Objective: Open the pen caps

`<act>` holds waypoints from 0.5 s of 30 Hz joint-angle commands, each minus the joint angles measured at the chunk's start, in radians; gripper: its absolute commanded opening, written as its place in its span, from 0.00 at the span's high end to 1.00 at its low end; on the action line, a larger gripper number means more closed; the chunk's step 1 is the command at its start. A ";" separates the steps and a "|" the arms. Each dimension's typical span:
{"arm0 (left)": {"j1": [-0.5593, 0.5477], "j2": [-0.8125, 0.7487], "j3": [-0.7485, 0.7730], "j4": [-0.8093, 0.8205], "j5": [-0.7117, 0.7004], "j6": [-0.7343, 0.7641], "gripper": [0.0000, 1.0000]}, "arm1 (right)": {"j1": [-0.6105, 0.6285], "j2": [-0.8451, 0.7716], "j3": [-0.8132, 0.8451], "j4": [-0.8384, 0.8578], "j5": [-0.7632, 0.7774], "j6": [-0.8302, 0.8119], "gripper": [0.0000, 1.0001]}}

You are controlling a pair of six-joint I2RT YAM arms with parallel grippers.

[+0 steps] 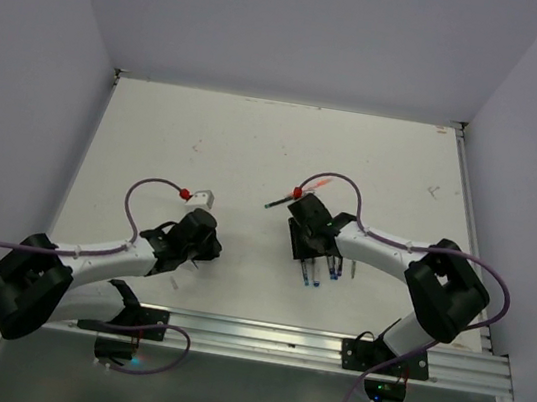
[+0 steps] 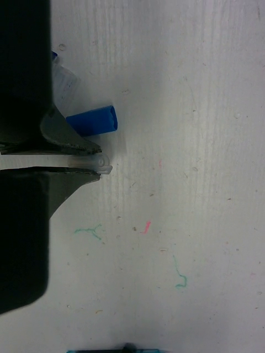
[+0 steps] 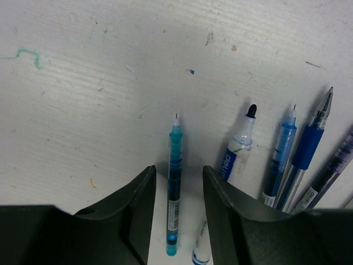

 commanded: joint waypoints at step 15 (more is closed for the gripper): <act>0.000 -0.063 0.008 -0.066 -0.079 -0.032 0.58 | -0.003 -0.213 -0.019 0.004 -0.017 -0.045 0.41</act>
